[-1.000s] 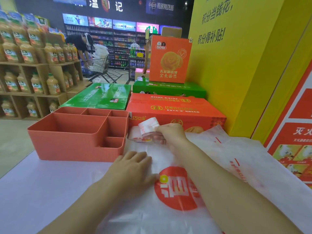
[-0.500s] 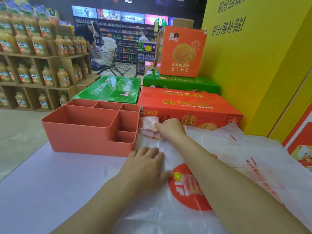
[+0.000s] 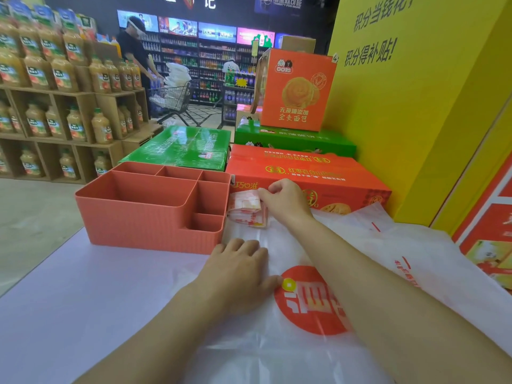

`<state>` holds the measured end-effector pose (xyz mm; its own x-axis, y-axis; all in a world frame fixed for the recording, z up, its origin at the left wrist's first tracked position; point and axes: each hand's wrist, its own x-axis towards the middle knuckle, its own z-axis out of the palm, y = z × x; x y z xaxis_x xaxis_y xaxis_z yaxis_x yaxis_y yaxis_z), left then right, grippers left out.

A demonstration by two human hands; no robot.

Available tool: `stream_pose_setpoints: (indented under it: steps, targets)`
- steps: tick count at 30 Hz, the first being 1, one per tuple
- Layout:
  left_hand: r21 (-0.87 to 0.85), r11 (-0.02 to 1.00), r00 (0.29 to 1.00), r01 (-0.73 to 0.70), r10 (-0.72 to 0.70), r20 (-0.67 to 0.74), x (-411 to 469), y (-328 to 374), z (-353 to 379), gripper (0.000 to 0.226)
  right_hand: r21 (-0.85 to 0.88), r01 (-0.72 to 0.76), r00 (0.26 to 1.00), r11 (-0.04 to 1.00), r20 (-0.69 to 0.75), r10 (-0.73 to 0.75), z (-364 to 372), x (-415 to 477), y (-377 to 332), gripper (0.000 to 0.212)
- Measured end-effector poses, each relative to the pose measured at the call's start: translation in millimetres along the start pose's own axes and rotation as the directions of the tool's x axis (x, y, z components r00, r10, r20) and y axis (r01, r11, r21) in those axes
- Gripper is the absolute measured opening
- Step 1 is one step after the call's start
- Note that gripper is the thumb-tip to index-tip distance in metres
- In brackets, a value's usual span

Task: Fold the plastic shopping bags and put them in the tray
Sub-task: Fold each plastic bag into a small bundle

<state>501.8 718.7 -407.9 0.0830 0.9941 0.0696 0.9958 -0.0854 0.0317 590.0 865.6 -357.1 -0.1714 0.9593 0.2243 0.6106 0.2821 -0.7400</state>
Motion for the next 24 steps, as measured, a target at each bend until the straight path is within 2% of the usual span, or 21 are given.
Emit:
stream_pose_setpoints:
  steps: [3,6,8,11,13,16,18,21,24]
  targets:
    - [-0.010,1.000,1.000,0.002,-0.002,0.007,0,1,-4,0.078,-0.075,0.066,0.998,0.995,0.022,-0.065,-20,-16,-2,0.020]
    - [-0.021,1.000,1.000,0.008,-0.008,0.002,-2,5,-8,0.099,-0.193,0.134,0.982,0.972,0.156,-0.104,-43,-48,5,0.014]
    - [-0.018,1.000,1.000,0.021,-0.021,0.004,-2,5,-9,0.094,-0.285,0.182,0.964,0.941,0.240,-0.114,-59,-75,17,0.017]
    - [-0.003,1.000,0.999,0.030,-0.030,0.011,-1,5,-10,0.069,-0.433,0.268,0.949,0.861,0.274,-0.157,-81,-115,43,0.016]
    - [-0.006,0.999,0.999,0.034,-0.034,0.017,0,5,-9,0.064,-0.503,0.302,0.942,0.810,0.288,-0.173,-94,-141,61,0.023]
    - [-0.005,0.999,0.998,0.047,-0.047,0.033,0,6,-9,0.062,-0.575,0.316,0.934,0.755,0.329,-0.140,-112,-171,84,0.050]
    - [0.001,0.999,0.998,0.054,-0.054,0.028,0,7,-9,0.063,-0.570,0.312,0.923,0.760,0.370,-0.102,-121,-182,97,0.066]
    - [0.002,0.998,0.998,0.056,-0.056,-0.006,-2,11,-11,0.060,-0.575,0.252,0.913,0.778,0.409,0.007,-123,-189,113,0.071]
    - [0.050,0.998,0.994,-0.028,0.032,-0.102,-11,22,-20,0.055,-0.591,0.254,0.917,0.766,0.399,0.003,-119,-189,123,0.076]
